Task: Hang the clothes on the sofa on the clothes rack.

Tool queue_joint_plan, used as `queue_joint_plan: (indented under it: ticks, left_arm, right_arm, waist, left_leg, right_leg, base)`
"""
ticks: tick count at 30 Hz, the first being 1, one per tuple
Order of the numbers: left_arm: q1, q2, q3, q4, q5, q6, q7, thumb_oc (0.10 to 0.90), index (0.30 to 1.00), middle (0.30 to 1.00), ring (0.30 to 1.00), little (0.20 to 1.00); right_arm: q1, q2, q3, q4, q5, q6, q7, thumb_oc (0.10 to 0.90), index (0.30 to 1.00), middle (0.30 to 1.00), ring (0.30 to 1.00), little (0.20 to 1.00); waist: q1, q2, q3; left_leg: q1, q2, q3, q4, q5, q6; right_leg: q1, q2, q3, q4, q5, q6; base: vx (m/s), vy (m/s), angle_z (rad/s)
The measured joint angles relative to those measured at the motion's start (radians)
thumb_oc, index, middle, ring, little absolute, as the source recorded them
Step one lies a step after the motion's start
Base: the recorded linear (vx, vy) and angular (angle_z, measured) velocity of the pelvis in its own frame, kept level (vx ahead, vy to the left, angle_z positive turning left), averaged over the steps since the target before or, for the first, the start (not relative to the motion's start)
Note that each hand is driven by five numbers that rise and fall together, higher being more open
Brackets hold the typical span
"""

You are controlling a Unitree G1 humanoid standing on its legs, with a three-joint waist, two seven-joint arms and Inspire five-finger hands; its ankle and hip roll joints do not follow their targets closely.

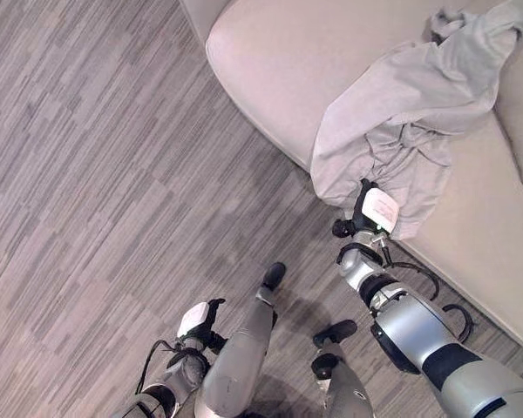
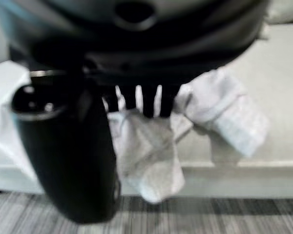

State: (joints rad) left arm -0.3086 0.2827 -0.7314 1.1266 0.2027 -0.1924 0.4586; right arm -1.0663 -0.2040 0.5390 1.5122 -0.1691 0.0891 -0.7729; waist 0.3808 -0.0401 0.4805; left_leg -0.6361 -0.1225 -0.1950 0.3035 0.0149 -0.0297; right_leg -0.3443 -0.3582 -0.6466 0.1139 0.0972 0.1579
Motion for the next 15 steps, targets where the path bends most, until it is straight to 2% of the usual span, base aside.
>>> queue_joint_plan:
  ticks: [2,3,5,6,10,15]
  left_arm:
    - [-0.009,0.005,-0.014,-0.019,0.011,-0.001,0.008,0.800,0.900,0.900,0.900,0.900]
    - [-0.009,0.004,-0.013,-0.033,0.028,0.000,0.009,0.800,0.900,0.900,0.900,0.900]
    - [-0.009,0.004,-0.011,-0.033,0.037,0.000,0.010,0.800,0.900,0.900,0.900,0.900]
    - [-0.009,0.004,-0.010,-0.030,0.037,0.001,0.011,0.800,0.900,0.900,0.900,0.900]
    - [-0.010,-0.002,-0.001,-0.024,0.037,0.003,0.017,0.800,0.900,0.900,0.900,0.900]
    - [-0.015,-0.014,0.049,0.001,0.034,0.004,0.027,0.800,0.900,0.900,0.900,0.900]
  right_arm:
    - [-0.027,-0.025,-0.009,0.010,0.017,0.000,0.019,0.400,0.300,0.300,0.300,0.300]
    - [-0.034,-0.040,-0.032,0.008,0.044,-0.003,0.064,0.400,0.300,0.300,0.300,0.300]
    - [-0.025,-0.038,-0.050,0.005,0.082,-0.011,0.121,0.400,0.300,0.300,0.300,0.300]
    - [-0.010,-0.027,-0.058,0.004,0.101,-0.018,0.137,0.400,0.300,0.300,0.300,0.300]
    - [0.052,0.031,-0.098,-0.010,0.166,-0.040,0.164,0.400,0.300,0.300,0.300,0.300]
    - [0.153,0.038,-0.150,-0.082,0.265,-0.067,0.168,0.400,0.300,0.300,0.300,0.300]
  waist:
    - [0.006,0.001,0.000]
    - [0.024,0.001,0.000]
    - [0.033,0.001,0.000]
    - [0.032,0.001,0.000]
    - [0.021,0.002,0.000]
    - [-0.017,0.002,0.000]
  left_leg:
    - [-0.009,-0.002,-0.012,-0.011,0.009,-0.013]
    - [-0.010,-0.002,-0.013,-0.014,0.012,-0.013]
    - [-0.010,-0.003,-0.012,-0.014,0.016,-0.009]
    - [-0.010,-0.004,-0.011,-0.014,0.023,0.002]
    - [-0.006,-0.010,-0.006,-0.012,0.025,0.005]
    - [0.040,-0.013,-0.003,-0.014,0.024,0.005]
  right_leg:
    - [-0.009,-0.003,-0.011,0.010,-0.003,-0.003]
    - [-0.013,-0.003,-0.011,0.011,-0.003,-0.003]
    - [-0.013,-0.004,-0.010,0.011,-0.003,-0.003]
    - [-0.013,-0.005,-0.010,0.010,-0.003,-0.003]
    - [-0.010,-0.012,-0.007,0.009,-0.003,-0.002]
    - [0.037,-0.016,-0.005,0.005,-0.003,-0.002]
  base:
    - [0.05,-0.003,0.22]
    - [0.03,0.009,0.06]
    - [0.02,0.011,0.01]
    - [0.00,0.000,0.00]
    - [0.01,0.000,-0.01]
    - [0.03,0.000,0.01]
